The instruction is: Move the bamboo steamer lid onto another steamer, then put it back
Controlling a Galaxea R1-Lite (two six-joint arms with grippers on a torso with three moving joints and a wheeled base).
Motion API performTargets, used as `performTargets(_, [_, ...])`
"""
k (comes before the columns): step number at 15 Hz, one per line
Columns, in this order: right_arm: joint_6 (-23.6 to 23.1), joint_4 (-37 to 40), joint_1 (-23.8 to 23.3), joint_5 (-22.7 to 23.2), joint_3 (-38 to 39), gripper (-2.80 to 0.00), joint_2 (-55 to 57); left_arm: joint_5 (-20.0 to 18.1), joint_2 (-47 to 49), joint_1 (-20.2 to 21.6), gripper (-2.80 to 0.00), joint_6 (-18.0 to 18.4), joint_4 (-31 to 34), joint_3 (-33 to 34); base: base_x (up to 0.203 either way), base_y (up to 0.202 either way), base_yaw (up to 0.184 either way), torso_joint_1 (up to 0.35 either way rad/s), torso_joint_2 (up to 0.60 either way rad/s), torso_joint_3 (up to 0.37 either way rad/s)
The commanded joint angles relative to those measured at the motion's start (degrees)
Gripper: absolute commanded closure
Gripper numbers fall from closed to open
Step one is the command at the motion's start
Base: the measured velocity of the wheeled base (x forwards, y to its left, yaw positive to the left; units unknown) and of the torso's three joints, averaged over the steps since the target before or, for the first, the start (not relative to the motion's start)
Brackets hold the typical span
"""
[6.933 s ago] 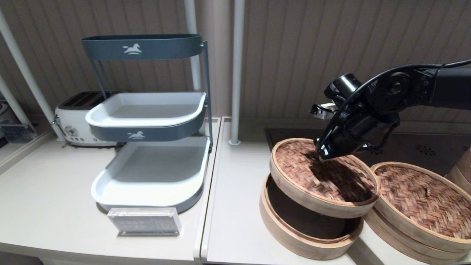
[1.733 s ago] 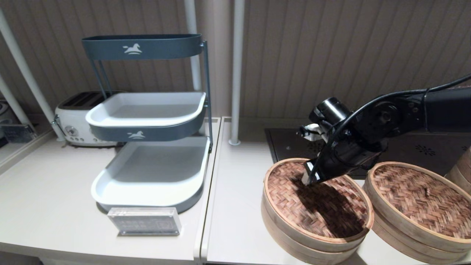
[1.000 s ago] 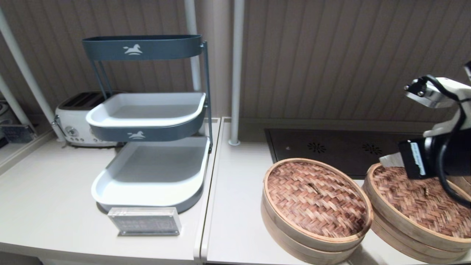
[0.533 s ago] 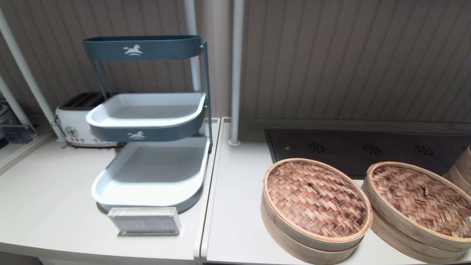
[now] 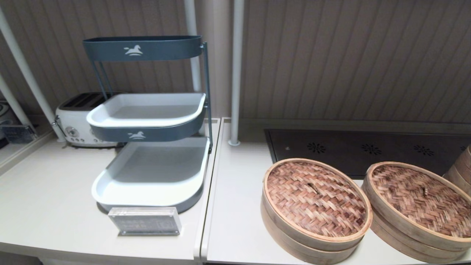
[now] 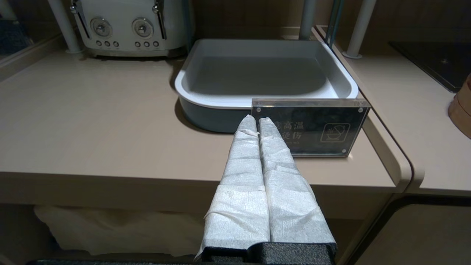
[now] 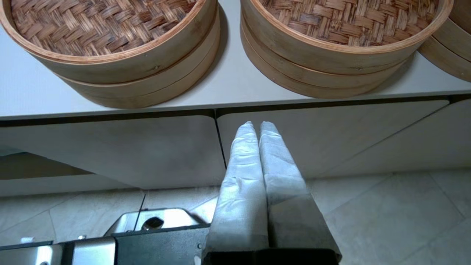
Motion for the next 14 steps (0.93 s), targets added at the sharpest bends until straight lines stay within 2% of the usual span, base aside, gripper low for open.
performTargets(1, [-0.8, -4.4, -0.7, 0.8, 5.8, 0.0, -6.8, 0.0, -0.1, 0.0, 0.0, 0.0, 0.0, 1.6, 0.0, 0.0, 0.0, 0.0, 0.0, 0.0])
performTargets(4, [-4.1, -22.7, -1.6, 3.3, 19.4, 0.0, -10.8, 0.0, -0.1, 0.0, 0.0, 0.0, 0.0, 1.6, 0.0, 0.0, 0.0, 0.0, 0.0, 0.0])
performTargets(6, [-6.4, -30.0, -2.3, 6.3, 25.4, 0.0, -13.7, 0.0, -0.1, 0.0, 0.0, 0.0, 0.0, 1.6, 0.0, 0.0, 0.0, 0.0, 0.0, 0.0])
performTargets(11, [-8.5, -31.4, -2.9, 7.8, 29.3, 0.0, -22.9, 0.0, -0.1, 0.0, 0.0, 0.0, 0.0, 1.6, 0.0, 0.0, 0.0, 0.0, 0.0, 0.0])
performTargets(14, [-9.1, -31.5, -2.9, 7.8, 29.8, 0.0, -22.8, 0.0, -0.1, 0.0, 0.0, 0.0, -0.1, 1.6, 0.0, 0.0, 0.0, 0.0, 0.0, 0.0])
